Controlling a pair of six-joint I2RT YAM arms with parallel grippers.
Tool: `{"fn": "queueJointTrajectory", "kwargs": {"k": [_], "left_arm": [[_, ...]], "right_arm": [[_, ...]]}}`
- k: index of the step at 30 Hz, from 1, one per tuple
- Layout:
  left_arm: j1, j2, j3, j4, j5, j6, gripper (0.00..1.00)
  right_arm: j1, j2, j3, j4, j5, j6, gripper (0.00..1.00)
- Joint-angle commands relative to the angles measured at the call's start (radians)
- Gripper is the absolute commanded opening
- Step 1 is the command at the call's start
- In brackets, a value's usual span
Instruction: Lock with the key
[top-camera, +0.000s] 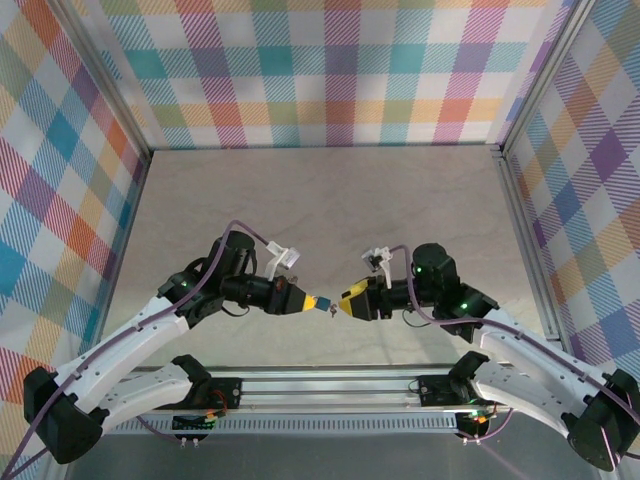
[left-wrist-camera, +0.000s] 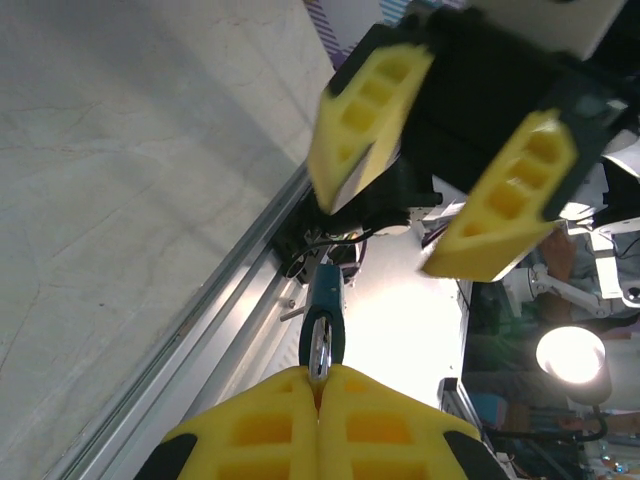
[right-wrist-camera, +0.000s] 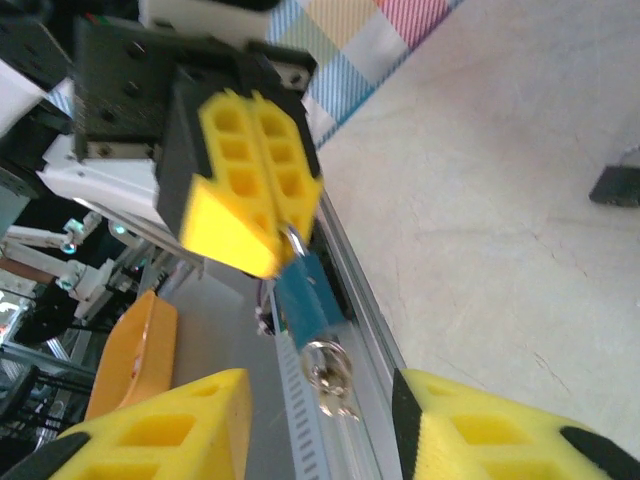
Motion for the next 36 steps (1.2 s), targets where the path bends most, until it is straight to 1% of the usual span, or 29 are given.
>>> {"fn": "queueJointTrajectory", "kwargs": {"k": [1,6,19,25,27,30,36], "left_arm": [[0.008,0.007,0.014,0.038,0.01,-0.013,0.0],[0.009,0.004,0.003,0.059,0.023,-0.024,0.0],[0.014,-0.021,-0.014,0.086,0.036,-0.041,0.0],[0.017,-0.024,-0.019,0.094,0.037,-0.046,0.0],[0.019,-0.026,-0.02,0.091,0.033,-0.046,0.0],[0.021,-0.026,-0.021,0.097,0.032,-0.047,0.0],[0.025,-0.028,-0.025,0.111,0.034,-0.056,0.0]], "right_arm": [[0.0,-0.005,-0.021,0.097,-0.033,0.022,0.39],[0.001,0.014,-0.027,0.139,-0.044,0.023,0.32],[0.001,0.089,-0.044,0.235,-0.041,0.044,0.33],[0.001,0.093,-0.066,0.296,-0.066,0.067,0.32],[0.001,0.087,-0.072,0.307,-0.079,0.07,0.31],[0.001,0.084,-0.085,0.336,-0.093,0.083,0.25],[0.001,0.093,-0.111,0.402,-0.114,0.114,0.23]]}}
